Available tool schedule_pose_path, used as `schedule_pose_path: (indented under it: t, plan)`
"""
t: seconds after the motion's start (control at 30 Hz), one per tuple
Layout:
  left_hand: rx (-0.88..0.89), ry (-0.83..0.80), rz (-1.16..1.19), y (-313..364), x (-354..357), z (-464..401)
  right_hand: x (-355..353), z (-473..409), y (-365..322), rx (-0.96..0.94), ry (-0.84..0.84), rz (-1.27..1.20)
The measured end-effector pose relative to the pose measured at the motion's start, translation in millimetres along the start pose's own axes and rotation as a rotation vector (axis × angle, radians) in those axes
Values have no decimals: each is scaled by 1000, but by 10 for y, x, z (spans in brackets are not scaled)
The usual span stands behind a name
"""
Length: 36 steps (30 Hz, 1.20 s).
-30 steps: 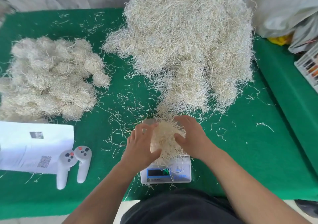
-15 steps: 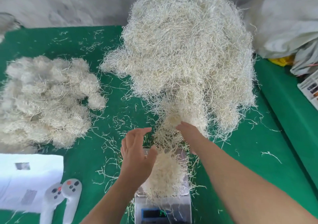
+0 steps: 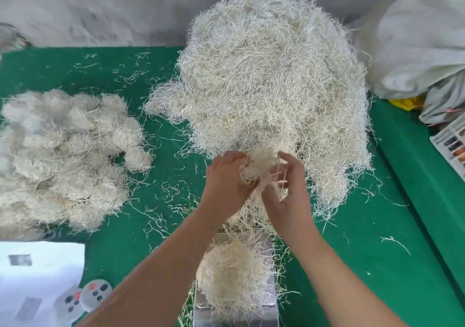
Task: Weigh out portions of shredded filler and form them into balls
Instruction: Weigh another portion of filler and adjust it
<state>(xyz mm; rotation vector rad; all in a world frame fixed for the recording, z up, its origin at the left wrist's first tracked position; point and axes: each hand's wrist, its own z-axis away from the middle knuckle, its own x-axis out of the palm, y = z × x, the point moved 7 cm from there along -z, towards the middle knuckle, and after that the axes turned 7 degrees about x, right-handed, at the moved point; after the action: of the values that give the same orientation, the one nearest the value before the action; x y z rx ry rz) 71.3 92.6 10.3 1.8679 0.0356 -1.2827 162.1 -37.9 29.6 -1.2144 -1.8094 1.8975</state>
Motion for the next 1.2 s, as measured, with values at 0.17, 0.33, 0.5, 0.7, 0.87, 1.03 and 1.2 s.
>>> schedule_pose_path:
  t: [0.17,0.33,0.5,0.7,0.87,1.03,1.2]
  plan:
    - [-95,-19,601,-44,-120,-114,226,-326,151,112,-125,348]
    - [52,156,525,77,-460,-293,359,-612,194,111,-39,495]
    - [123,232,486,39,-686,-383,332,-770,447,100,-123,661]
    - [-74,599,439,-414,-1274,-498,-10,-750,843,407,-174,280]
    - [77,-99,64,-217,-322,-370,103,-908,366,402,-271,102]
    - [58,-54,100,-388,50,-280,17,-996,-54,288,-478,258]
    - [56,-7,-149,-809,-169,-322,-253,-1148,-189,103,-412,780]
